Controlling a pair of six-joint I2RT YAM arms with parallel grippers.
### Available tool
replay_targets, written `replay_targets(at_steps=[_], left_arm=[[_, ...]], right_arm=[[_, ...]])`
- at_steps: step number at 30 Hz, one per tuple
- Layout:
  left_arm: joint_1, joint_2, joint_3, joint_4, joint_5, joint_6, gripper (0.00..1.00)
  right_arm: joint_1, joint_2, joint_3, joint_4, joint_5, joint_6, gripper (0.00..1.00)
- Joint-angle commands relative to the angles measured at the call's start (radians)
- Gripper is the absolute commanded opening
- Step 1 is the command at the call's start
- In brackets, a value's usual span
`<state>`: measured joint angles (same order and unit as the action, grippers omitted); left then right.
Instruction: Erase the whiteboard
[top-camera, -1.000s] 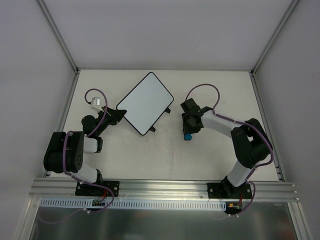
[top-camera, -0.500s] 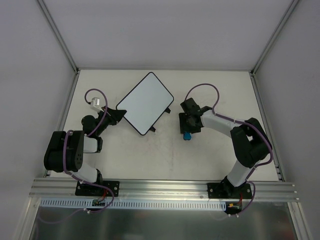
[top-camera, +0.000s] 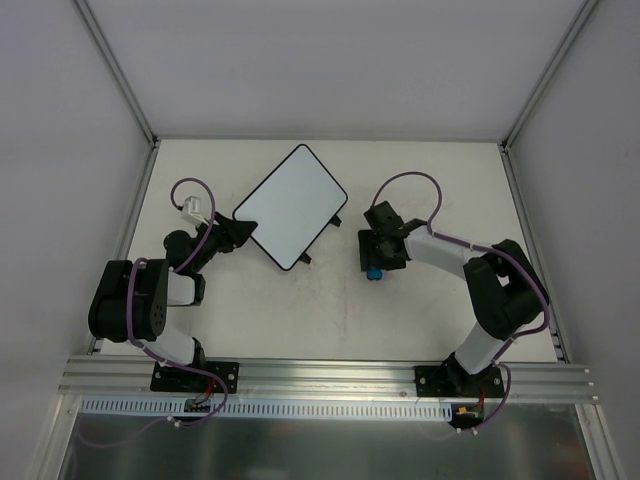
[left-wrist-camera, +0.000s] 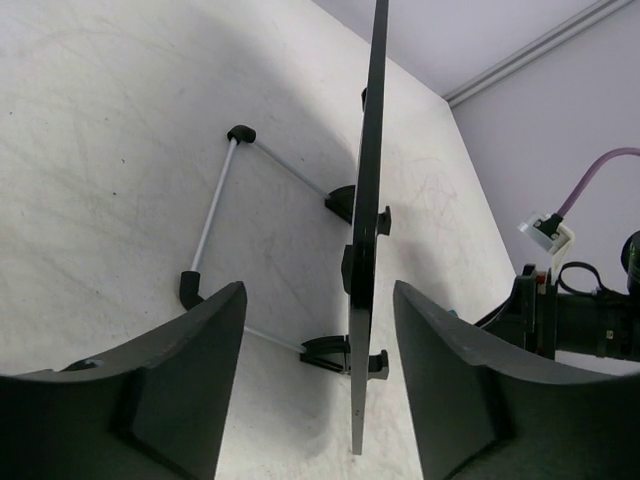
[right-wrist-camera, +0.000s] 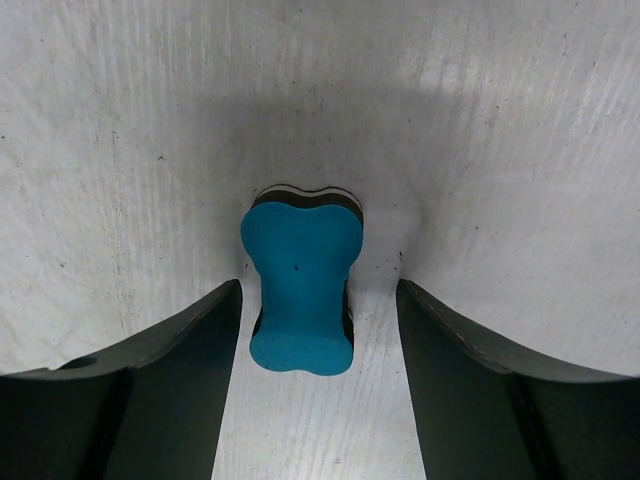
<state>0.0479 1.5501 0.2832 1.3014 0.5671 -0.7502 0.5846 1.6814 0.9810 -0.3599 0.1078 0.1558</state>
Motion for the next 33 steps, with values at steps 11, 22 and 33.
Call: replay_targets(at_steps=[11,22,33], left_arm=[[0.013,-0.027,-0.024,0.251,-0.01,0.037,0.99],[0.012,-0.174,-0.041,0.02,-0.085,0.068,0.99],[0.013,-0.525,-0.088,-0.436,-0.164,0.153,0.99]], right_arm=[[-0.005,-0.126,-0.06,0.084,0.007,0.002,0.67],[0.007,-0.311,-0.163,0.179,0.043,-0.028,0.99],[0.009,-0.5,-0.185,0.168,0.039,-0.081,0.99]])
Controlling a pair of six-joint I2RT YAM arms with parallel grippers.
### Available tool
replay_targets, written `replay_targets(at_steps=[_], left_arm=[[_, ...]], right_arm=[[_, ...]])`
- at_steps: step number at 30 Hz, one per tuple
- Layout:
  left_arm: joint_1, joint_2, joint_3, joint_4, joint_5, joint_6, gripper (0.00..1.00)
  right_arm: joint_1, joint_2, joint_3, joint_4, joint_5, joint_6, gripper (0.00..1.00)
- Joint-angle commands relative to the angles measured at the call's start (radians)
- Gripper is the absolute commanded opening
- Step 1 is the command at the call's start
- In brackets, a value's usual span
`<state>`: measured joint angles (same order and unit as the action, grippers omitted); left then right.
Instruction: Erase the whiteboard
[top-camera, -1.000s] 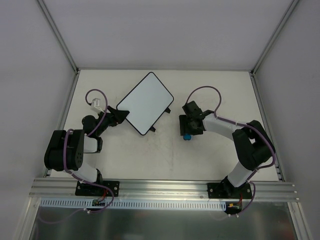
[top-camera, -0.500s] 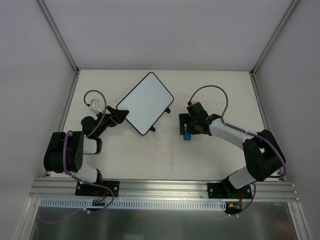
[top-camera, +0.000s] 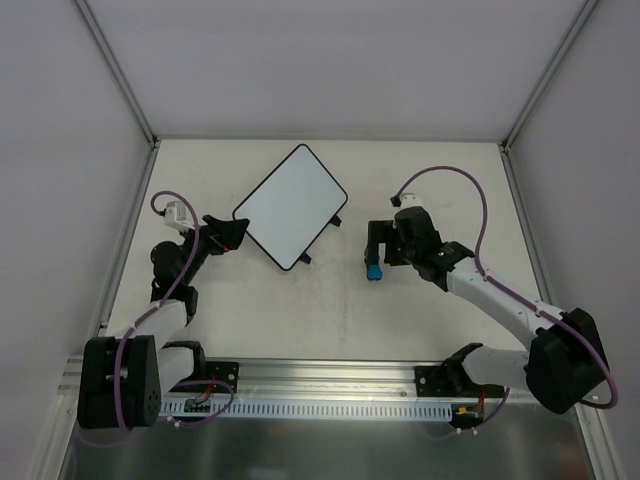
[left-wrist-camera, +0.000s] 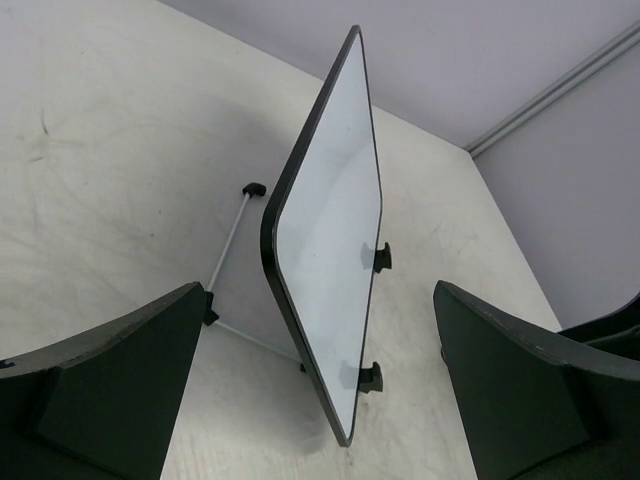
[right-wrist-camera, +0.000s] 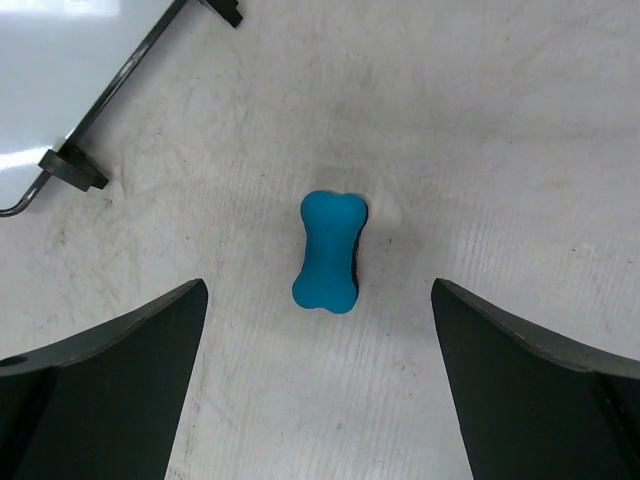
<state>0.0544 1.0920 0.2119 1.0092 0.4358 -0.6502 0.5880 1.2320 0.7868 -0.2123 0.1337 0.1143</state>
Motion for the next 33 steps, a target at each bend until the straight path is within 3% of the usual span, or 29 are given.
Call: replay_targets(at_steps=[1,10,14,20,27,33], left_arm=[[0.007,-0.089,-0.023,-0.167,-0.034,0.055,0.99],[0.007,-0.466,-0.063,-0.584,-0.131,0.112,0.99],[0.005,-0.55,-0.077,-0.655,-0.12,0.075,0.99],[0.007,-0.648,-0.098,-0.773,-0.106,0.107,0.99],[0.005,-0.857,-0.151,-0.888,-0.138,0.135,0.99],[0.005,-0.882,-0.169,-0.896,-0.189,0.123,0.99]], right_arm=[[0.006,-0.061,0.014,0.007,0.02,-0.045,0.99],[0.007,-0.296,-0.087,0.04,0.167,-0.142,0.99],[0.007,-0.399,-0.173,0.086,0.254,-0.147,0.99],[0.006,-0.548,-0.423,0.358,0.253,-0.156,0.99],[0.006,-0.468,-0.408,0.392,0.25,-0.125,0.99],[0.006,-0.333,-0.354,0.376,0.196,-0.117,0.99]])
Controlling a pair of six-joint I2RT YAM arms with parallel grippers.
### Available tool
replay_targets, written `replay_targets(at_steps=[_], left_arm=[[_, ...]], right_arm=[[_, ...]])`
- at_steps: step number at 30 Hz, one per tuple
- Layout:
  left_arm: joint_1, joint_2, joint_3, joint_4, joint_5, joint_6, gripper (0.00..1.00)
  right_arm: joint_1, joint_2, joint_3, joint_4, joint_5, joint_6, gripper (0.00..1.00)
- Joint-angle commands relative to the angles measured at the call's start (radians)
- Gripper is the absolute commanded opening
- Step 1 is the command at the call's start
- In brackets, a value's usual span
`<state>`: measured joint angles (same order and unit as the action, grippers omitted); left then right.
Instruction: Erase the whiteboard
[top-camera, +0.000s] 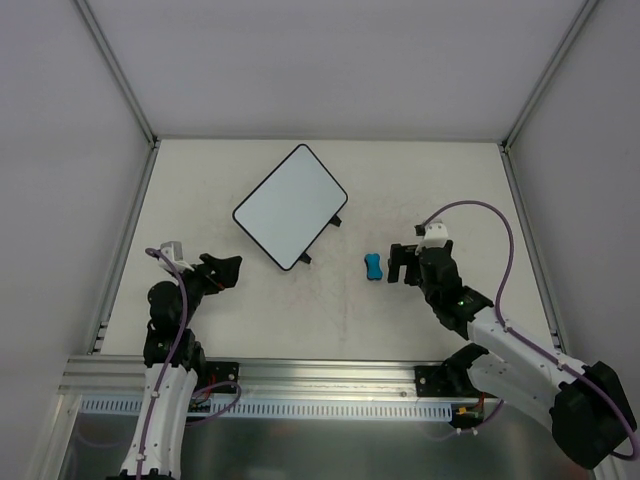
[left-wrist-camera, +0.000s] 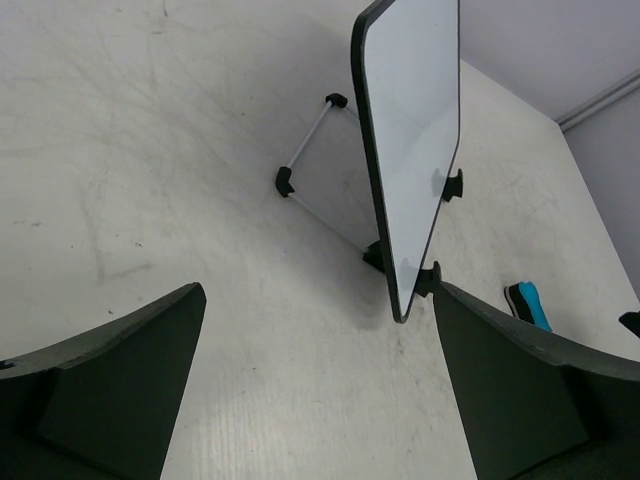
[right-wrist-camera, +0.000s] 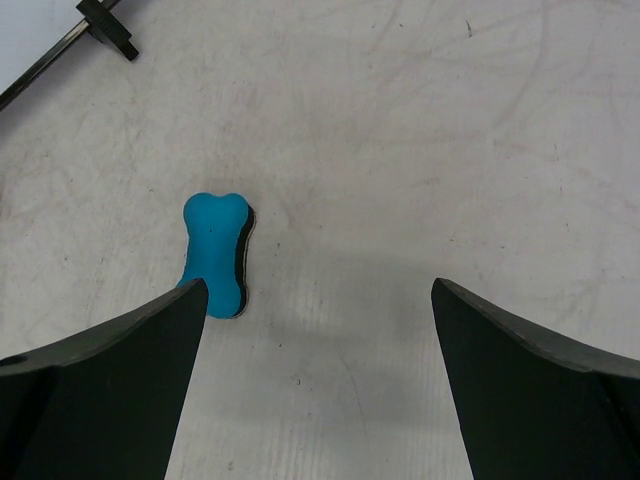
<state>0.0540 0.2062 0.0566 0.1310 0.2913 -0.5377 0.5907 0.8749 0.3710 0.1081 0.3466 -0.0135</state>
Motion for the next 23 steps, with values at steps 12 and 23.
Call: replay_targets(at_steps=[12,23], left_arm=[[0.007,0.079,0.005,-0.016,-0.049,0.013,0.99],[0.006,0.041,-0.008,-0.016,-0.044,0.016,0.99]], right_arm=[[0.003,0.036,0.071,0.044,-0.005,0.009,0.99],[0.003,0.006,0.055,0.045,-0.001,0.009,0.99]])
